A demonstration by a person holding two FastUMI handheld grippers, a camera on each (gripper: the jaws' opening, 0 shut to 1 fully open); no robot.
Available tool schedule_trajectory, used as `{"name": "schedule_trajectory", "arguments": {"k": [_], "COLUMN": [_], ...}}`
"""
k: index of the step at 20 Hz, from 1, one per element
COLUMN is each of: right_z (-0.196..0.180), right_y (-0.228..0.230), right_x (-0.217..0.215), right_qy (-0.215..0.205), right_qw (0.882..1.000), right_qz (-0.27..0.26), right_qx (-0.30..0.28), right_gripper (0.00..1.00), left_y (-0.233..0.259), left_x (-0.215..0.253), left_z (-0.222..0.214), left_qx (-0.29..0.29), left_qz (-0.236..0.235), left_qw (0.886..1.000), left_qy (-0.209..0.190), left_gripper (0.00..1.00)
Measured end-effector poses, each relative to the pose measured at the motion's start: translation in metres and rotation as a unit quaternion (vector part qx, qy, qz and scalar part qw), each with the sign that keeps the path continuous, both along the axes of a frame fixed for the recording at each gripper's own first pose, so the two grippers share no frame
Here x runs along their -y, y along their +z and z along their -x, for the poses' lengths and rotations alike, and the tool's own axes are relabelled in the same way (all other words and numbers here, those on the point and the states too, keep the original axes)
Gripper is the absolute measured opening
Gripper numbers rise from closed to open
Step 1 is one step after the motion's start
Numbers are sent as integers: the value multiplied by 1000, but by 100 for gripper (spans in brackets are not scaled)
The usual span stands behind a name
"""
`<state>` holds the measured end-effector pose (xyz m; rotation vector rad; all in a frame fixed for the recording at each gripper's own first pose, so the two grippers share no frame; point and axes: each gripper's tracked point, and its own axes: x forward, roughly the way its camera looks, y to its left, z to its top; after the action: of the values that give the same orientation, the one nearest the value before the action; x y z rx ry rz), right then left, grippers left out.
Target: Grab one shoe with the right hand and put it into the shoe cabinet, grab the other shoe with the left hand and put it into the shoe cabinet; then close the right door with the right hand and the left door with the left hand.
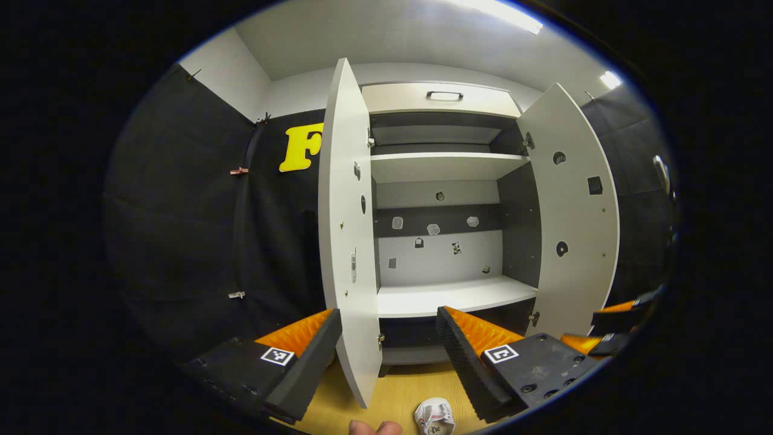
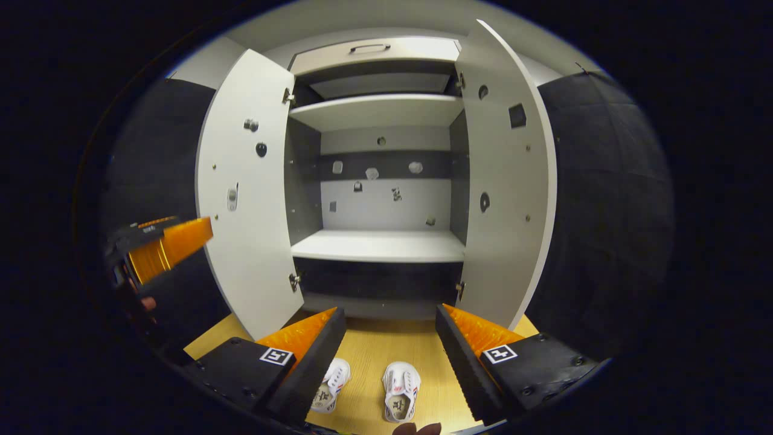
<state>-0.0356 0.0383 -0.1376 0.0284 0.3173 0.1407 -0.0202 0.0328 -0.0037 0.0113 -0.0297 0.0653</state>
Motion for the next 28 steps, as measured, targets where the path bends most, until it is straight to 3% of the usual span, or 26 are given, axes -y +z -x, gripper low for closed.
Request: {"name": "schedule_trajectory", "arguments": {"k": [5, 12, 13, 16, 20, 21, 22, 24, 25, 26, 27, 28], "right_z": [28, 23, 22, 11, -20, -25, -30, -46, -49, -55, -59, -64], "right_y": [-127, -261, -273, -307, -331, -337, -341, -348, -344, -341, -344, -343], "right_x": [-7, -6, -6, -7, -2, -4, -7, -5, -8, -11, -13, -12], "right_qy": [11, -1, -1, -12, -46, -48, -49, -60, -63, -61, -59, -54], "right_qw": [989, 967, 966, 962, 966, 966, 966, 968, 969, 970, 970, 971], "right_qz": [-39, -40, -35, -24, 4, 3, 3, 10, 3, -9, -15, -13], "right_qx": [-144, -251, -256, -272, -254, -255, -254, -242, -238, -236, -237, -235], "right_gripper": [99, 97, 87, 76, 53, 41, 45, 41, 26, 27, 15, 14], "left_y": [-3, -5, -6, -11, -19, -20, -21, -23, -24, -24, -23, -24], "left_x": [-8, -14, -16, -22, -39, -44, -49, -57, -62, -66, -69, -71], "left_z": [5, 10, 12, 15, 19, 20, 20, 22, 23, 24, 25, 25], "left_qx": [-1, -1, -4, -10, -19, -21, -21, -22, -22, -22, -22, -23], "left_qz": [0, -4, -3, 5, 2, 3, 6, 7, 5, 2, -1, -4], "left_qw": [1000, 1000, 1000, 1000, 1000, 999, 999, 999, 999, 999, 999, 999], "left_qy": [5, 2, 3, 6, 19, 24, 29, 34, 39, 42, 44, 45], "left_gripper": [98, 98, 98, 98, 98, 98, 98, 98, 98, 98, 98, 98]}}
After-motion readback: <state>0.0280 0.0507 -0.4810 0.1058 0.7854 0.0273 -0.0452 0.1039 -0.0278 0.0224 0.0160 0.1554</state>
